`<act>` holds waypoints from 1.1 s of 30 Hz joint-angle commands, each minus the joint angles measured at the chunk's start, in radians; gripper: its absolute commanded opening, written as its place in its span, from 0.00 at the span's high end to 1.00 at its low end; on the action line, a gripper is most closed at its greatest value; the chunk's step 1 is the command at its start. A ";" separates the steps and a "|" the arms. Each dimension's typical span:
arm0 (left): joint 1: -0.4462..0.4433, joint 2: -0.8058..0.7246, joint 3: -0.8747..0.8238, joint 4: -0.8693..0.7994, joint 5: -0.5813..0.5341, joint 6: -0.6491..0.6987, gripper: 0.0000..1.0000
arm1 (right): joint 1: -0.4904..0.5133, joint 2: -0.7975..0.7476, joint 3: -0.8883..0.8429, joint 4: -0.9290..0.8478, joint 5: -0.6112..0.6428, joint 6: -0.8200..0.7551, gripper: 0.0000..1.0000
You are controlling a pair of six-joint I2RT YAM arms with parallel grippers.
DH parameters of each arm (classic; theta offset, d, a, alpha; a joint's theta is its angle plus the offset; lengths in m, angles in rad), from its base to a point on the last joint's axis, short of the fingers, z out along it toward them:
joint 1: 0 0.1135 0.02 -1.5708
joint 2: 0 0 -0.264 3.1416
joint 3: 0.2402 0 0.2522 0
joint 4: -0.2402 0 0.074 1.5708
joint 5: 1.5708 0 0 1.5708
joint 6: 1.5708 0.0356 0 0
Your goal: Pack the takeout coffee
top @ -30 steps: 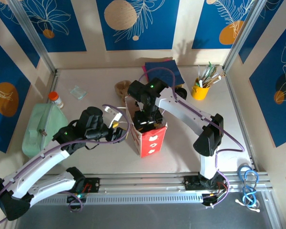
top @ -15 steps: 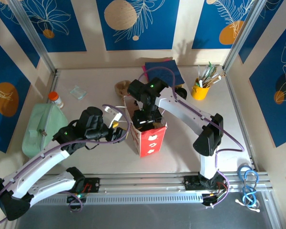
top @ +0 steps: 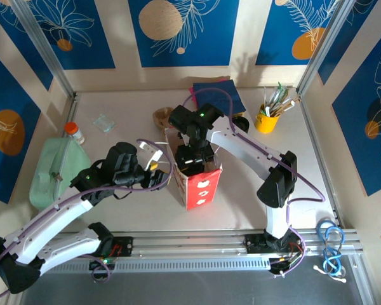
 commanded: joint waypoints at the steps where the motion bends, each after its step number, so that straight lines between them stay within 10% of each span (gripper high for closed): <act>1: -0.010 0.004 0.001 -0.009 -0.012 0.012 0.31 | 0.011 0.012 0.004 -0.008 -0.007 -0.001 0.49; 33: -0.010 0.010 0.001 -0.019 -0.024 0.008 0.31 | 0.016 0.011 -0.029 -0.018 -0.039 0.023 0.49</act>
